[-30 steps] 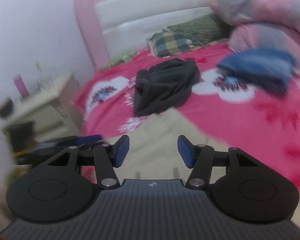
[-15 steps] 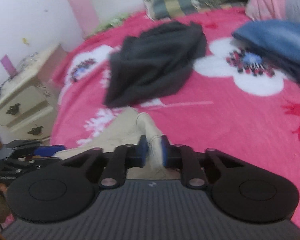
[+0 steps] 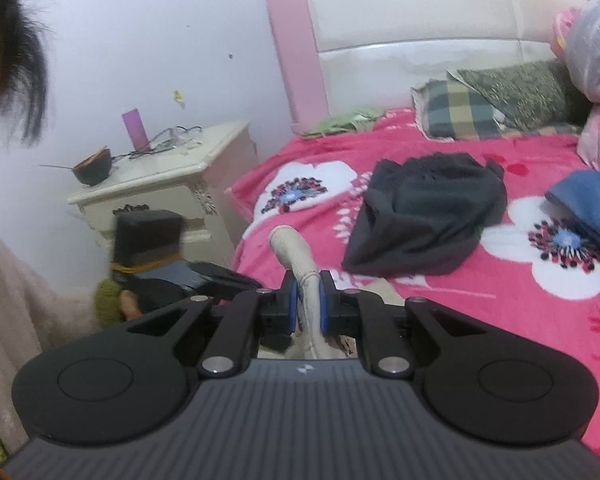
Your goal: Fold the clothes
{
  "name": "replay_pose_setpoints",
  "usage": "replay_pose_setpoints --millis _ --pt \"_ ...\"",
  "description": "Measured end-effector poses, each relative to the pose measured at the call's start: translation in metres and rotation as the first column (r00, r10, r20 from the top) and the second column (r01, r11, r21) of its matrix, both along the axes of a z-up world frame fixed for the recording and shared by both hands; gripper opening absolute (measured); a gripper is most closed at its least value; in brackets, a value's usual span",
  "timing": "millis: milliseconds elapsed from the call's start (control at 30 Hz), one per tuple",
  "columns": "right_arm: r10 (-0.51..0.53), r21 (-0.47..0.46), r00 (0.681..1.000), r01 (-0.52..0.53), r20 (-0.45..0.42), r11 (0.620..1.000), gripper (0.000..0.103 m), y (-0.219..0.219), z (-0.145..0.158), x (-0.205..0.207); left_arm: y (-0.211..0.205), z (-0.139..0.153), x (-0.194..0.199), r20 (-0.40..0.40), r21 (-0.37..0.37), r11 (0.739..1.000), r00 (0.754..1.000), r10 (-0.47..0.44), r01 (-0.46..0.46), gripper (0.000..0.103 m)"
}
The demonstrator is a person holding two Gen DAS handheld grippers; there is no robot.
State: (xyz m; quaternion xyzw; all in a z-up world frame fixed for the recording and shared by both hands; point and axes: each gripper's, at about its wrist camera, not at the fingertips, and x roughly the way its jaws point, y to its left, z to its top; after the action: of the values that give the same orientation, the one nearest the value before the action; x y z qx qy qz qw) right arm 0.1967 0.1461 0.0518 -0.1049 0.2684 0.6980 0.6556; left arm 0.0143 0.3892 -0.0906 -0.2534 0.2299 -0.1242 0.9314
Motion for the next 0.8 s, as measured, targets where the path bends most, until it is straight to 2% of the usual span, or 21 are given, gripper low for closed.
replay_pose_setpoints --millis 33,100,200,433,567,700,800 --pt "-0.001 0.001 1.000 0.001 0.005 1.000 0.009 0.001 0.000 0.001 0.000 0.000 -0.002 0.003 0.001 1.000 1.000 0.004 -0.004 0.035" --pt "-0.007 0.002 1.000 0.007 0.010 1.000 0.009 0.003 -0.002 0.003 0.002 0.001 -0.009 0.021 -0.023 1.000 1.000 0.014 -0.013 0.015" --pt "-0.035 -0.004 0.999 0.035 0.007 0.999 0.009 0.012 -0.013 0.015 0.007 -0.001 -0.016 -0.008 -0.093 0.995 0.999 0.038 -0.039 0.011" --pt "-0.031 -0.099 0.999 0.033 0.018 0.995 0.009 0.061 -0.052 0.031 0.016 -0.008 -0.028 -0.140 -0.181 0.975 0.984 0.108 -0.133 0.009" --pt "-0.011 -0.178 0.999 0.018 0.044 0.984 0.009 0.090 -0.075 0.031 0.026 -0.016 -0.025 -0.212 -0.247 0.955 0.971 0.115 -0.167 0.009" --pt "-0.001 -0.256 0.997 0.019 0.073 0.967 0.009 0.111 -0.094 0.031 0.031 -0.017 -0.019 -0.241 -0.265 0.948 0.964 0.113 -0.177 0.009" --pt "-0.011 -0.247 0.997 0.029 0.075 0.969 0.009 0.113 -0.093 0.029 0.033 -0.016 -0.019 -0.250 -0.269 0.945 0.961 0.116 -0.184 0.009"
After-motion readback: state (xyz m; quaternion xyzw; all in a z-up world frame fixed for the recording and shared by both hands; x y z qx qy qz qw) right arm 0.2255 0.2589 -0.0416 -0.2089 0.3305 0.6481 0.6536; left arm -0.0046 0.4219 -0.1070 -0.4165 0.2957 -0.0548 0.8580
